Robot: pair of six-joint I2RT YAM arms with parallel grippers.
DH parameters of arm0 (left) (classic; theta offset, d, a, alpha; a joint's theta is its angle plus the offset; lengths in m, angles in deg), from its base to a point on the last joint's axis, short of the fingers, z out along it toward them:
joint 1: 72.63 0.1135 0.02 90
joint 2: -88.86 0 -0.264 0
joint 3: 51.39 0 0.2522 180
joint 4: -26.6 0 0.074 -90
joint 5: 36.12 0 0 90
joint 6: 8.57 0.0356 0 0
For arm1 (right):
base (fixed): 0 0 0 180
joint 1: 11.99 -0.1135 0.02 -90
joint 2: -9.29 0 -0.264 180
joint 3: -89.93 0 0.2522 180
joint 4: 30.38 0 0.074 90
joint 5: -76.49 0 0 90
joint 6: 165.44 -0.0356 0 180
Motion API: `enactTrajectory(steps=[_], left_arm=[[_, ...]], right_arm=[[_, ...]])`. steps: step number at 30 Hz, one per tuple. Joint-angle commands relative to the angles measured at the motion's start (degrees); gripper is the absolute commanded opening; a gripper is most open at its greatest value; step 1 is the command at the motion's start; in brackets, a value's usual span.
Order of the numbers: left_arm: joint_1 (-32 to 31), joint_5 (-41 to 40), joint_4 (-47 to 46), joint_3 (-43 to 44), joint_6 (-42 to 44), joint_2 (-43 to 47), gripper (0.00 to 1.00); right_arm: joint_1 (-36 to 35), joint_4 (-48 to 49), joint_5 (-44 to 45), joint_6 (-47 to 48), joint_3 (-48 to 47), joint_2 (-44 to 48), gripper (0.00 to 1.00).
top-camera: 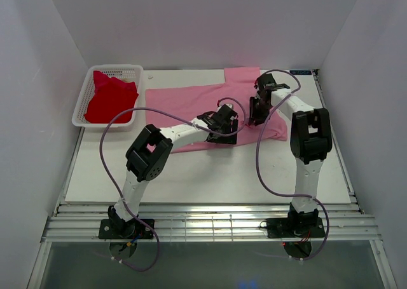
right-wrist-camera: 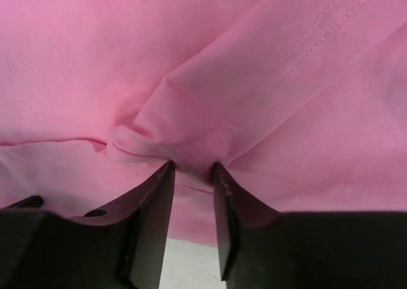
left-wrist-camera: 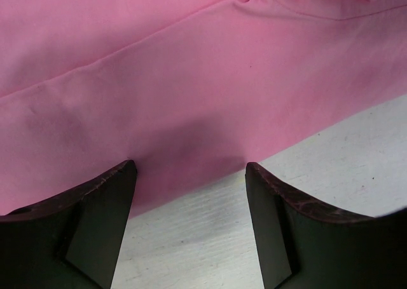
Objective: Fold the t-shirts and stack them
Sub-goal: Fold the flattened tshirt in 1/3 of the way
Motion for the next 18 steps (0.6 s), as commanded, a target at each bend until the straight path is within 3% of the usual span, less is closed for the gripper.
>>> enactTrajectory(steps=[1, 2, 5, 18], left_arm=[[-0.08, 0.56, -0.11, -0.13, -0.65, 1.49, 0.79], [-0.17, 0.39, -0.11, -0.66, -0.56, 1.84, 0.79], [-0.08, -0.49, -0.03, -3.03, -0.47, 2.80, 0.79], [-0.17, -0.76, -0.03, -9.19, -1.53, 5.44, 0.79]], right_arm=[[-0.34, -0.11, 1.07, 0.62, -0.42, -0.45, 0.35], [-0.34, -0.11, 0.98, 0.54, -0.34, -0.54, 0.23], [-0.34, -0.11, 0.28, 0.27, -0.68, -1.07, 0.08], [-0.43, -3.01, -3.41, -2.80, -20.45, -8.36, 0.11]])
